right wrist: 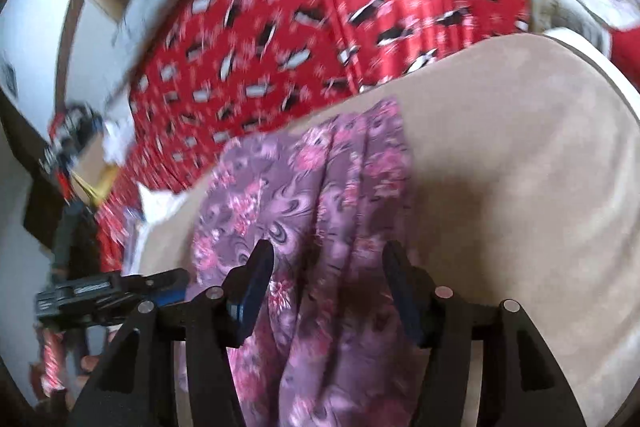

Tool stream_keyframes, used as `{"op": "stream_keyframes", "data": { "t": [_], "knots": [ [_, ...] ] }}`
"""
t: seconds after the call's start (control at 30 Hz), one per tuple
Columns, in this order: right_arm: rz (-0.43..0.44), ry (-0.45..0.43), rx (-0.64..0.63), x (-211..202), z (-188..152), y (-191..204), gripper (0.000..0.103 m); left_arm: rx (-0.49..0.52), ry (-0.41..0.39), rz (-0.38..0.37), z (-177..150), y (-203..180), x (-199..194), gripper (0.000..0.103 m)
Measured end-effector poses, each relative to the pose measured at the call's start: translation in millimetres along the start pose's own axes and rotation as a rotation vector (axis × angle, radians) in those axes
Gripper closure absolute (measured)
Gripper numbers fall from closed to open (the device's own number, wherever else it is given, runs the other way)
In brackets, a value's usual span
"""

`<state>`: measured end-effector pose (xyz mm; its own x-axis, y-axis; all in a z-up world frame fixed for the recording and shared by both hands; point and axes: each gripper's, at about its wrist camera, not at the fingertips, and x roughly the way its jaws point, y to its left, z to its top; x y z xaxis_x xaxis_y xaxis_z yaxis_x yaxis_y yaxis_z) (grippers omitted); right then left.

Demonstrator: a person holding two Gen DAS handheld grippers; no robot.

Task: Fold small clothes

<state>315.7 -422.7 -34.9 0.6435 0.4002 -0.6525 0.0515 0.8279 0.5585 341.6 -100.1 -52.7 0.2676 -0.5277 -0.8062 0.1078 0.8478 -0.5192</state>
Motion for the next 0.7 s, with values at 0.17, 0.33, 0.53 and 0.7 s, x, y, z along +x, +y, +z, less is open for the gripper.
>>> {"op": "stream_keyframes", "data": {
  "t": [0.17,0.33,0.53,0.7],
  "knots": [
    [-0.016,-0.048,-0.077,22.0,-2.2,28.2,0.044,0.025,-0.013,-0.017,-2.8,3.1,1.6,0.057],
    [-0.071,0.101,-0.218,55.8,-9.1,44.0,0.093,0.006,-0.027,-0.042,-3.8,2.0,0.4,0.056],
    [-0.065,-0.003,-0.325,12.9,9.3,54.4,0.095,0.085,-0.088,-0.002,-3.0,-12.5,-18.4,0.056],
    [-0.19,0.048,-0.29,35.7,17.8,20.6,0.094,0.17,0.028,0.12,-19.2,-24.4,29.1,0.054]
  ]
}}
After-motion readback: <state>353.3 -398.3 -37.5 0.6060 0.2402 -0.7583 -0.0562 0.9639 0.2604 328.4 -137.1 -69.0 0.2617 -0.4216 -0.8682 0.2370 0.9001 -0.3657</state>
